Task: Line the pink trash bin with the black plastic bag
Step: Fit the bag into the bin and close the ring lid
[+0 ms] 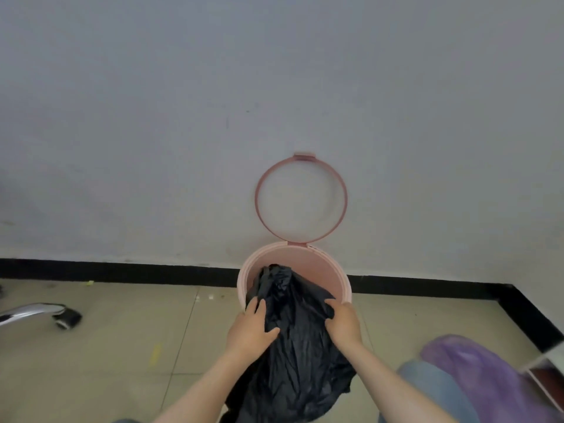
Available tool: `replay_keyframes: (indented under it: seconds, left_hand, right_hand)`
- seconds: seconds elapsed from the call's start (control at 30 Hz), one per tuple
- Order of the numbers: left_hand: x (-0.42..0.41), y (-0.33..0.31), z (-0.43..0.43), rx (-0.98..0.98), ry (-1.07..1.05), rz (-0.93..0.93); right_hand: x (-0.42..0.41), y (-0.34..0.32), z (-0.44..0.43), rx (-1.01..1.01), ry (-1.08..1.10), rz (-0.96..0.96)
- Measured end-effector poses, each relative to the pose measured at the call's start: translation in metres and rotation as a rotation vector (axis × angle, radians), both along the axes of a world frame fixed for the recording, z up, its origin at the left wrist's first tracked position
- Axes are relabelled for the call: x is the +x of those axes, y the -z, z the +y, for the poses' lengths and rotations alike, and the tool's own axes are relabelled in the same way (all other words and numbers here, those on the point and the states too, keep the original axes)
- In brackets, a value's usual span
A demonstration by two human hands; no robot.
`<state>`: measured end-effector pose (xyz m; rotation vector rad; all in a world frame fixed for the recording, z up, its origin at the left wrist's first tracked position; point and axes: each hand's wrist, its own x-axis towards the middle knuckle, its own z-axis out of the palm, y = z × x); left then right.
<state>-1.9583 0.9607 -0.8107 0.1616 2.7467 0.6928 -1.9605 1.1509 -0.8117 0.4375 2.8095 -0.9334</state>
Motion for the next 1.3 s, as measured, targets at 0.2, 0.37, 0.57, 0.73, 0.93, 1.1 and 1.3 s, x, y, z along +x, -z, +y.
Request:
replay_keyframes:
  seconds: [0.2, 0.37, 0.57, 0.73, 0.93, 1.1, 1.3]
  left_hand:
    - [-0.054, -0.03, 0.029, 0.284, -0.219, 0.182]
    - [-0.072, -0.038, 0.025, -0.109, -0.31, -0.03]
    - [-0.041, -0.036, 0.019, -0.148, -0.36, -0.191]
    - [-0.034, -0.023, 0.021, 0.18, -0.393, -0.3]
    - [-0.056, -0.046, 0.034, 0.14, -0.503, 0.017]
    - [-0.09, -0.054, 0.039, 0.385, -0.761, 0.059]
    - [-0.06, -0.058, 0.038, 0.49, -0.858, 0.113]
  right_hand:
    - [-0.051, -0.025, 0.01, -0.183, -0.015, 0.162]
    - [-0.063, 0.001, 0.005, -0.04, -0.392, -0.151]
    - [-0.09, 0.029, 0.012, 0.223, -0.615, -0.288]
    - [-0.105, 0.022, 0.023, 0.051, -0.725, -0.268]
    - [-0.067, -0.015, 0.059, 0.106, -0.964, -0.076]
    - [-0.049, 0.003, 0.056, 0.277, -1.161, -0.128]
    - [-0.065, 0.016, 0.053, 0.089, -1.137, -0.142]
